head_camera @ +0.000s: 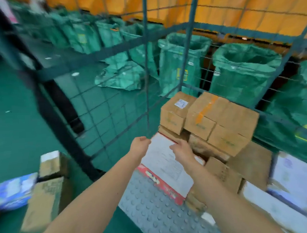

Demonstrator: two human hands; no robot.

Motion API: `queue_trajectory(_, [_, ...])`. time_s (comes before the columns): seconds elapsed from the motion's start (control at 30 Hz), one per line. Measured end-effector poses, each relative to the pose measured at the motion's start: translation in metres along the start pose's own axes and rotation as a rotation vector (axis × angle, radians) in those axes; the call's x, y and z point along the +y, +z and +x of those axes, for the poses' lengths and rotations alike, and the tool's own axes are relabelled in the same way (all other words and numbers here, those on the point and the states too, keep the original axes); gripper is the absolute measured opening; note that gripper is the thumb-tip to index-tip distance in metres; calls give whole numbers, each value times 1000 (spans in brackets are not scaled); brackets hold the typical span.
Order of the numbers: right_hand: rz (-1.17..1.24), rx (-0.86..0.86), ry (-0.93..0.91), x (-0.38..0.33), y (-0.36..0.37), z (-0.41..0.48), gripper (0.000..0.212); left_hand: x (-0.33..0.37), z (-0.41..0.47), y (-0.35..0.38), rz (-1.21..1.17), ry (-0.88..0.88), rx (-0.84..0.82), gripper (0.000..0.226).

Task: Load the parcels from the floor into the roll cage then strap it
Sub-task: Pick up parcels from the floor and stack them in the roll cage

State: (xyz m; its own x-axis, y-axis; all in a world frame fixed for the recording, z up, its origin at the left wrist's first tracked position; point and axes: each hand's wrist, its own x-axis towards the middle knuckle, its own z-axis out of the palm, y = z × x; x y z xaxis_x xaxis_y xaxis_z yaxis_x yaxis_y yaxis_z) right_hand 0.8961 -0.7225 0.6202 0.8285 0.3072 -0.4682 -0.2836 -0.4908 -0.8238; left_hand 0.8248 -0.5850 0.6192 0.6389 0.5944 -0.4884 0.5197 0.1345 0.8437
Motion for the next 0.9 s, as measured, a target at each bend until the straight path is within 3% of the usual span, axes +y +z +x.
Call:
queue_trajectory(0.37, [-269, -501, -257, -25, 98, -48, 55, -64, -89, -93, -302, -133, 462, 16])
queue_trajectory(0.5, [-360, -670, -319, -15, 137, -76, 55, -100, -130, -116, -405, -174, 649, 32])
queue_trajectory(0.6, [-398, -779, -321, -5, 164, -100, 53, -126, -160, -132, -461, -206, 764, 12])
queue_trajectory(0.67, [-427, -824, -317, 3, 182, -114, 53, -142, -174, -145, -478, -238, 840, 13])
queue_trajectory(0.73, [-462, -854, -313, 8, 203, -125, 52, -156, -187, -160, -496, -262, 876, 21])
queue_trajectory(0.9, [-498, -917, -287, 19, 265, -143, 54, -190, -204, -207, -520, -320, 909, 14])
